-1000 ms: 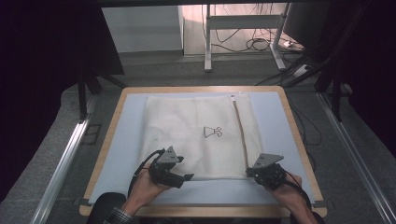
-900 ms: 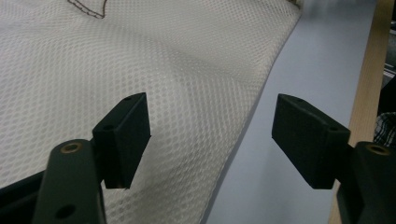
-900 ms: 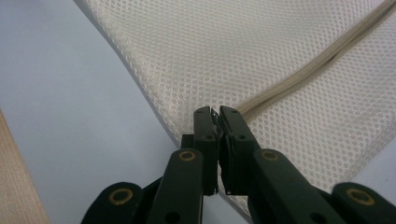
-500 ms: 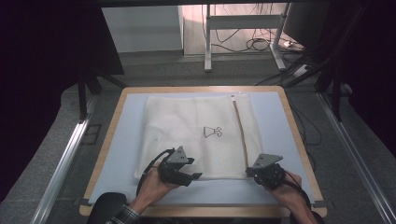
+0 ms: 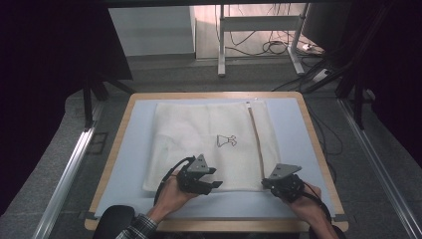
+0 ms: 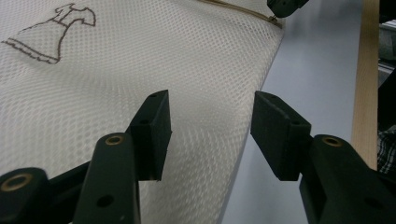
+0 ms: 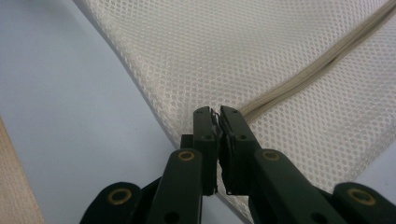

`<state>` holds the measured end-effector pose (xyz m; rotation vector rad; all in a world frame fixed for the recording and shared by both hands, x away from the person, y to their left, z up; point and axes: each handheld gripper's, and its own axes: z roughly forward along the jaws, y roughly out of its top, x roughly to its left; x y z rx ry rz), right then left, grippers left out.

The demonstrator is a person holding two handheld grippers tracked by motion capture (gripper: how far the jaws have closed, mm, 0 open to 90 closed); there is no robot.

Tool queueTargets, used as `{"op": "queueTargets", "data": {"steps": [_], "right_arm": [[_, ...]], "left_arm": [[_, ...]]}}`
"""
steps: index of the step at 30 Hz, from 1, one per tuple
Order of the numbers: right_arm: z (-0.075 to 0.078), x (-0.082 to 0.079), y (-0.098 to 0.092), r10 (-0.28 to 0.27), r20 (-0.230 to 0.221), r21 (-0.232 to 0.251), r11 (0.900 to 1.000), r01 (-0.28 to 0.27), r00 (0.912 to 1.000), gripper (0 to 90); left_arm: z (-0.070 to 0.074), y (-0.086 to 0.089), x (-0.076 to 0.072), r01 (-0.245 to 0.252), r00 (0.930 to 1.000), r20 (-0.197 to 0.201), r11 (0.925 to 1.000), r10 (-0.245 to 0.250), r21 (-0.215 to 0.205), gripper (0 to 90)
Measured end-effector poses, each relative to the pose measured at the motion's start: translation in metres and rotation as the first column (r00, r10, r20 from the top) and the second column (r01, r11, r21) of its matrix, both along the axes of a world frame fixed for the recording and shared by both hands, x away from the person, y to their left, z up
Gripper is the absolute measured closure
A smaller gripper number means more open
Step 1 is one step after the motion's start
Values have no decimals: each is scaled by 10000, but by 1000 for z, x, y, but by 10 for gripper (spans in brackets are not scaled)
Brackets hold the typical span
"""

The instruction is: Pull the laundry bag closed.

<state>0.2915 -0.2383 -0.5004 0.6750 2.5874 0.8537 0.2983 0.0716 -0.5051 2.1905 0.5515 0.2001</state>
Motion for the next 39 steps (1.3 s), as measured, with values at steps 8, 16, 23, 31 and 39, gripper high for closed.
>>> {"op": "queueTargets", "data": {"steps": [8, 16, 23, 31, 39], "right_arm": [[0, 0, -1, -40, 9, -12, 10000, 40, 10000, 840], [0, 0, -2, -58, 19, 39, 10000, 57, 10000, 828], [0, 1, -3, -47, -11, -14, 10000, 47, 10000, 826], [0, 0, -5, -91, -12, -130, 9999, 91, 10000, 817], [1, 0, -6, -165, -54, -100, 9998, 164, 9998, 813]], "left_arm": [[0, -16, 6, 202, 9998, -6, 9995, -202, -249, 557], [-1, -31, 12, 456, 9990, 9, 9985, -456, -290, 619], [-3, -42, 19, 630, 9980, -77, 9972, -634, -411, 669], [-5, -61, 24, 960, 9953, -45, 9947, -963, -376, 709], [-8, -79, 25, 1358, 9907, 44, 9906, -1357, -176, 734]]}}
